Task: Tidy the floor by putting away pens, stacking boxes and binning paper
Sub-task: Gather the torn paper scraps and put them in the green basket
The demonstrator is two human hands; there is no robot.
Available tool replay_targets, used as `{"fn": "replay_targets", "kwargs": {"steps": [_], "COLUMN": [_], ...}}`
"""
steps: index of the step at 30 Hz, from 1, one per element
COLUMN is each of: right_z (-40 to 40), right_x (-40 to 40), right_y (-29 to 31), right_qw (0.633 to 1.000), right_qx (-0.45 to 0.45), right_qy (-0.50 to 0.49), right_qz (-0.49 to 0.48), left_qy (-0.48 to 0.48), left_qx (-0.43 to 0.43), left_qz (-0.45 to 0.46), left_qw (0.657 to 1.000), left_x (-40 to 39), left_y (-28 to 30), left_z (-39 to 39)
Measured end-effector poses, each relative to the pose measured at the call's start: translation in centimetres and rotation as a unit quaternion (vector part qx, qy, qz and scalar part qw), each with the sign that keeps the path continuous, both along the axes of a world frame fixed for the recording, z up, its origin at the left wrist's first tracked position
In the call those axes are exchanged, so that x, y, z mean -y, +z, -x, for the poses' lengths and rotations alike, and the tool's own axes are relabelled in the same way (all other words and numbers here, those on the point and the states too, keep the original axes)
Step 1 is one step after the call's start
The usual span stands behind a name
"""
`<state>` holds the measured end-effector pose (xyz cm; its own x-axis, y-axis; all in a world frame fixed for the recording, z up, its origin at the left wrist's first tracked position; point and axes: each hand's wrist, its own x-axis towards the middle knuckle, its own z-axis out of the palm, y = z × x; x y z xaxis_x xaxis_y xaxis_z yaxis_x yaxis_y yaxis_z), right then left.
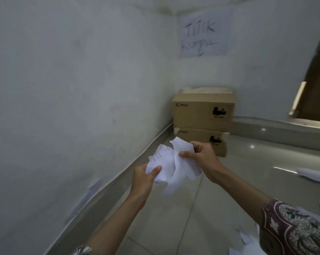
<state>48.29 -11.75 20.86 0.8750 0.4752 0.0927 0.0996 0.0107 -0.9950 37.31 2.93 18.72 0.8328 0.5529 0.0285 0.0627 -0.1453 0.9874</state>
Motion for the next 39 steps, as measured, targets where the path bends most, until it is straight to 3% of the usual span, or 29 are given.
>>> {"fn": "replay_targets", "kwargs": {"steps": [8, 18, 27, 36, 39], "right_z": [5.5, 10.9, 18.4, 31.3, 36.5], "right_x": [9.5, 20.7, 34.0, 49.5, 53.2], "right_y": [0.3, 3.0, 4.2, 3.1, 2.8], "right_qw": [0.977, 0.931, 0.855, 0.699, 0.615], "right_qx": [-0.080, -0.050, -0.007, 0.042, 0.068], "right_qy": [-0.186, -0.343, -0.484, -0.686, -0.765], "right_qz": [-0.064, -0.118, -0.184, -0.196, -0.176], "left_qy": [-0.118, -0.228, -0.355, -0.550, -0.621], "left_qx": [-0.006, -0.004, 0.040, 0.035, 0.029], "left_qz": [0.032, 0.058, 0.063, 0.054, 0.046], "left_qw": [0.992, 0.972, 0.932, 0.833, 0.782], "left_x": [6.3, 15.8, 29.9, 49.1, 54.4], "left_y": [1.0, 4.6, 5.9, 4.9, 4.6], "left_z": [2.6, 2.9, 2.4, 8.6, 12.2]}}
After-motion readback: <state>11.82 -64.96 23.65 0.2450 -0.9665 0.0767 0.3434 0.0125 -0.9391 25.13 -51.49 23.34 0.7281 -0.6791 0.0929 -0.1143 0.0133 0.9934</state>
